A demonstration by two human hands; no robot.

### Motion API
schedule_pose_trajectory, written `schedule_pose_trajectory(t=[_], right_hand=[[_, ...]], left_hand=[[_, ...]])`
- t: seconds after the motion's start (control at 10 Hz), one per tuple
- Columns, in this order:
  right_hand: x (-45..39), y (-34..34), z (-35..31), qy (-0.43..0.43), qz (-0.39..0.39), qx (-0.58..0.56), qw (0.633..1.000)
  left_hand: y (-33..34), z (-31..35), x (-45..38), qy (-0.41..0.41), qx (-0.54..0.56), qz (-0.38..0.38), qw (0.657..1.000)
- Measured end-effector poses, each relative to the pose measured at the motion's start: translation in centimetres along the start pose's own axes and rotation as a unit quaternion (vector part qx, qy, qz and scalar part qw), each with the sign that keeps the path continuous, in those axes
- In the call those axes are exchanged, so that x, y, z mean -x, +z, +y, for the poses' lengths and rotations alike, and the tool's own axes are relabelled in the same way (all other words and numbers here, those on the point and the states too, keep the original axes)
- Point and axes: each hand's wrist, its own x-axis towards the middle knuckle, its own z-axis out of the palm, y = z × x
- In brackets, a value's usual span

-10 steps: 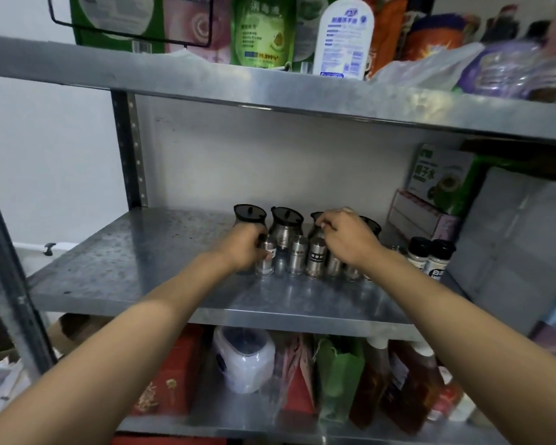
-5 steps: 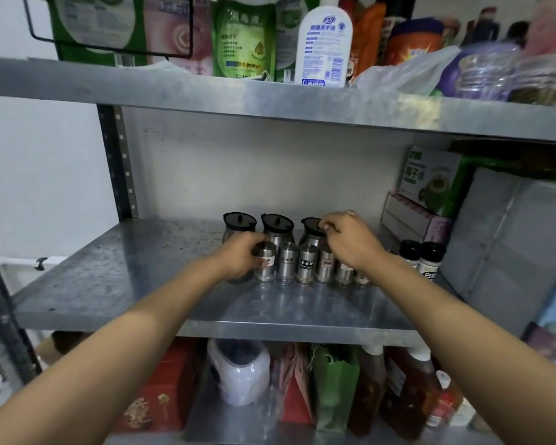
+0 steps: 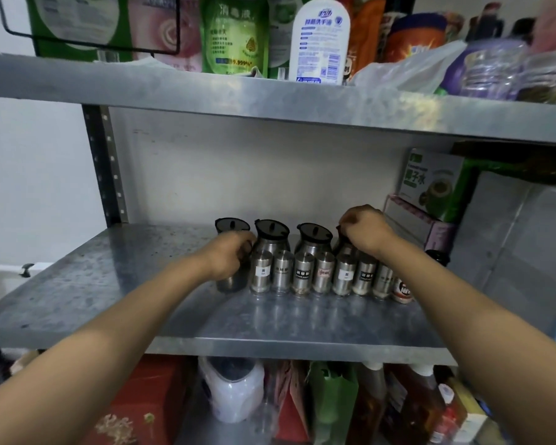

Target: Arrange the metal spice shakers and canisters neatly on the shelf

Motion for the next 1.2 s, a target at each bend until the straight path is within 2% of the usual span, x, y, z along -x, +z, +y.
schedule_pose_trajectory(t=[0.1, 0.2, 0.3, 0.4, 0.5, 0.8, 1.0, 1.1, 1.2], right_hand=[[-1.5, 0.0, 0.9, 0.017, -0.021, 0.025, 0.999], [-2.9, 0.0, 2.0, 0.053, -0.020, 0.022, 0.998], [-3.8, 0.2, 3.2, 0.057, -0.052, 0.039, 0.996], [-4.1, 0.9, 3.8, 0.056, -0.105, 0.068, 0.991], [-4.7, 1.4, 4.0, 0.059, -0.113, 0.088, 0.988], [-5.3, 2.0, 5.1, 0.045, -0.097, 0.030, 0.994], [-4.5, 2.0, 4.1, 0.030, -0.100, 0.071, 0.992], [-3.4, 1.7, 2.9, 0.011, -0.068, 0.084, 0.994], [-2.3, 2.0, 1.9, -0.019, -0.056, 0.081, 0.995]], left_hand=[[-0.1, -1.4, -1.1, -0.012, 0.019, 0.010, 1.000], [-0.3, -1.9, -2.4, -0.018, -0.004, 0.064, 0.998], [-0.2, -1.8, -3.2, 0.017, -0.074, 0.110, 0.991], [0.0, -1.7, -4.0, 0.010, -0.097, 0.067, 0.993], [0.0, -1.8, -4.4, 0.000, -0.125, 0.036, 0.991], [0.3, -1.4, -4.7, -0.001, -0.125, 0.028, 0.992], [-0.1, -1.6, -4.6, -0.010, -0.095, 0.020, 0.995], [-0.4, -0.7, -4.0, -0.028, -0.105, 0.027, 0.994], [-0.9, 0.7, -3.8, -0.010, -0.124, 0.064, 0.990]])
